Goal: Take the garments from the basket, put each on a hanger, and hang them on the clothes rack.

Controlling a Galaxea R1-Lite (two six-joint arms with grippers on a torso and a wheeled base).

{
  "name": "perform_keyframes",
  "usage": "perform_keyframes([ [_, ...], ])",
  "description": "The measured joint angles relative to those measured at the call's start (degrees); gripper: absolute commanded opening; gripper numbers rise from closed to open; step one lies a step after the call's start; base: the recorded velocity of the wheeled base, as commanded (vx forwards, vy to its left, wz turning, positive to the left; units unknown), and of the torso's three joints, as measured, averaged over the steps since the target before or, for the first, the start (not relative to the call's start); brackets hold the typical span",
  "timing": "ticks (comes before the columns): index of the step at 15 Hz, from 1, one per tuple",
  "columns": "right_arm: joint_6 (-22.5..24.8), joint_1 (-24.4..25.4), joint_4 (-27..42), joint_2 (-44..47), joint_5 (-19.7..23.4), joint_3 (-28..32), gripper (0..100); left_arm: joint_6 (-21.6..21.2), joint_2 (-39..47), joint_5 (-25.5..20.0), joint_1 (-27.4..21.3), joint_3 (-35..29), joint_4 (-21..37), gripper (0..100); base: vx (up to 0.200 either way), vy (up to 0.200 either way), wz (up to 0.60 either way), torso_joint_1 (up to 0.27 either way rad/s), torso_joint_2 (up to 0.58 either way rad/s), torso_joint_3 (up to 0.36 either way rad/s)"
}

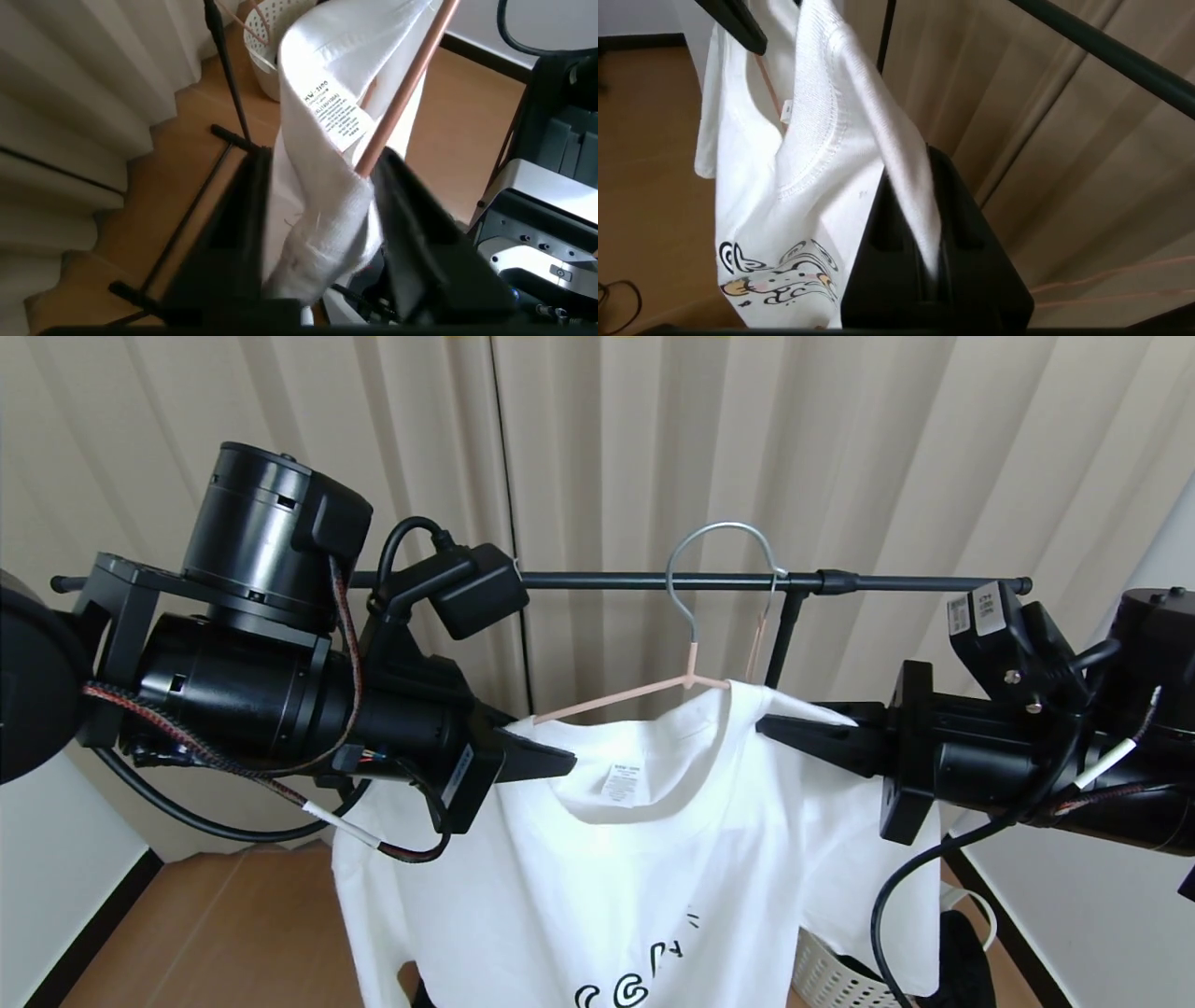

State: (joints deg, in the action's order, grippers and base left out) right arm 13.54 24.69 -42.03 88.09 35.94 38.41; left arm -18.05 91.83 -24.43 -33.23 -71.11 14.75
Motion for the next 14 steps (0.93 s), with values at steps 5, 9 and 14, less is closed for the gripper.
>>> perform_keyframes([
  [5,-0.05,0.00,-0.04,-0.66,0.07,-0.10,0,0.13,-0.55,0.90,0.20,0.00,-0.15,0,0.000,0.000,0.00,0.000,0.00,0.000],
  [9,1.54,0.01,-0.39,-1.12,0.18,-0.73,100,0.38,-1.34,1.68,0.29,0.11,-0.02,0,0.000,0.000,0.00,0.000,0.00,0.000],
  [14,11.54,-2.97,0.38,-1.07,0.20,-2.06,100,0.32,-4.55,1.63,1.99,4.18,-4.77,0,0.000,0.000,0.00,0.000,0.00,0.000],
])
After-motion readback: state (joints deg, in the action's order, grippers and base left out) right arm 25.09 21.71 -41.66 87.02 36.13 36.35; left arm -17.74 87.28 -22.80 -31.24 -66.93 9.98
